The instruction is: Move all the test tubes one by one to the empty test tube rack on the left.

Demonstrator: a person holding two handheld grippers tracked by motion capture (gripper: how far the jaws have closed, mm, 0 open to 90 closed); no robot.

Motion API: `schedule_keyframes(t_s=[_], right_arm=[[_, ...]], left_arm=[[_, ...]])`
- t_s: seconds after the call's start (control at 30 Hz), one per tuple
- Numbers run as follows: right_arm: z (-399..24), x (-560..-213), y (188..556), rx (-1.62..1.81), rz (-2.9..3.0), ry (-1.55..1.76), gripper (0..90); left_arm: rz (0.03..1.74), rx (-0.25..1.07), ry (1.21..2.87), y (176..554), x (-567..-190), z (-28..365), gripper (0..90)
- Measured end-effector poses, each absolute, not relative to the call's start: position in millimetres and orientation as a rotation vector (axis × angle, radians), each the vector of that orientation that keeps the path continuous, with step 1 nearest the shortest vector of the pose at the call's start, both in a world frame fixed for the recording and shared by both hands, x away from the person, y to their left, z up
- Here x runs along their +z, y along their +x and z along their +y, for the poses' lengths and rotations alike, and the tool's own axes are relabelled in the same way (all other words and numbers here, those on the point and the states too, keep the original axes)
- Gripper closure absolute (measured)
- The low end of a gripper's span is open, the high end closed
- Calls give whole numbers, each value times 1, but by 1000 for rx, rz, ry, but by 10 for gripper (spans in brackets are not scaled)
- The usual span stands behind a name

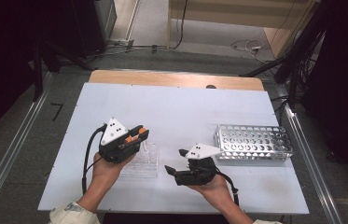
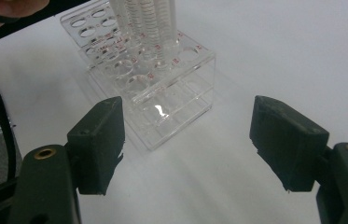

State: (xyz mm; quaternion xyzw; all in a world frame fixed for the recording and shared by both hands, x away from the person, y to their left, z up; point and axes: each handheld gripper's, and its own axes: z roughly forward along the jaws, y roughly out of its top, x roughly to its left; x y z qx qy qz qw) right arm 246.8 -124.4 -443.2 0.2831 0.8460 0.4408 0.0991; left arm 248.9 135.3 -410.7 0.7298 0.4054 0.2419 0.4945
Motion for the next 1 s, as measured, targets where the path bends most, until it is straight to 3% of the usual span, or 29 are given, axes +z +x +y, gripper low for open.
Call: schedule_keyframes(t_s=[0.6,0.8,1.0], right_arm=[[-125,-444,247,1294,2501,834,252],[-126,-444,247,1296,2497,839,251],[-130,-443,248,1296,2483,853,251]], left_arm=[[998,572,1817,249,-420,132,663],[998,553,1794,249,-419,134,553],[1029,546,1762,247,-418,135,350]])
